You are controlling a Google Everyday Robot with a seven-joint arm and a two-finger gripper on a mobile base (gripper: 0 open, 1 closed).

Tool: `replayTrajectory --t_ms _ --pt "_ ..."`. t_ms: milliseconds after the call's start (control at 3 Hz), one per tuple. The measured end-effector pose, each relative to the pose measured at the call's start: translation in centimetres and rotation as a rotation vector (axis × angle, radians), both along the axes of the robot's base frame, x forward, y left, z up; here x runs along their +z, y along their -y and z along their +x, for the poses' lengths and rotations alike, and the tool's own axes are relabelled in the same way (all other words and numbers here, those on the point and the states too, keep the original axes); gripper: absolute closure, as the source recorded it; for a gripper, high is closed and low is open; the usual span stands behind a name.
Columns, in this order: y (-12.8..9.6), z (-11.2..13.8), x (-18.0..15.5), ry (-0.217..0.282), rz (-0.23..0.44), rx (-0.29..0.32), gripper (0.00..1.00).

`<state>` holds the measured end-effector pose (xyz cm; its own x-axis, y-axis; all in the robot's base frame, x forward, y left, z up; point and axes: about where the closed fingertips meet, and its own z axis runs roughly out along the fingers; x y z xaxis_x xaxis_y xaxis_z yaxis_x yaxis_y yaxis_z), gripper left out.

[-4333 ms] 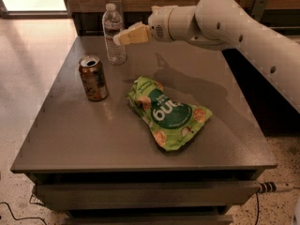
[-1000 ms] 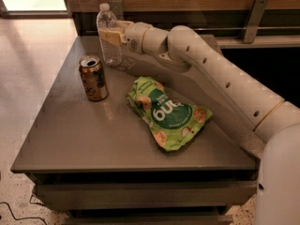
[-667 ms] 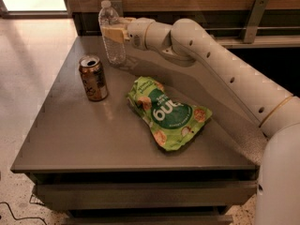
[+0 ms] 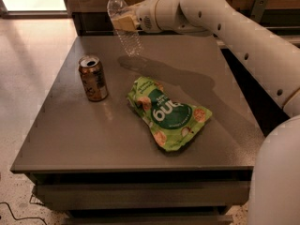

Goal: Knock water bottle over

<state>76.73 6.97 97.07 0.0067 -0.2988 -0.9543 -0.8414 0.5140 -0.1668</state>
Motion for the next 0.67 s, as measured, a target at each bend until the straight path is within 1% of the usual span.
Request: replayTrajectory --t_ms 333,667 --pt "1.5 -0.1 0.4 -0.022 -0.187 -0.037 1.0" --pt "1.5 0.0 -0.8 -0.032 -0.336 -0.055 1.0"
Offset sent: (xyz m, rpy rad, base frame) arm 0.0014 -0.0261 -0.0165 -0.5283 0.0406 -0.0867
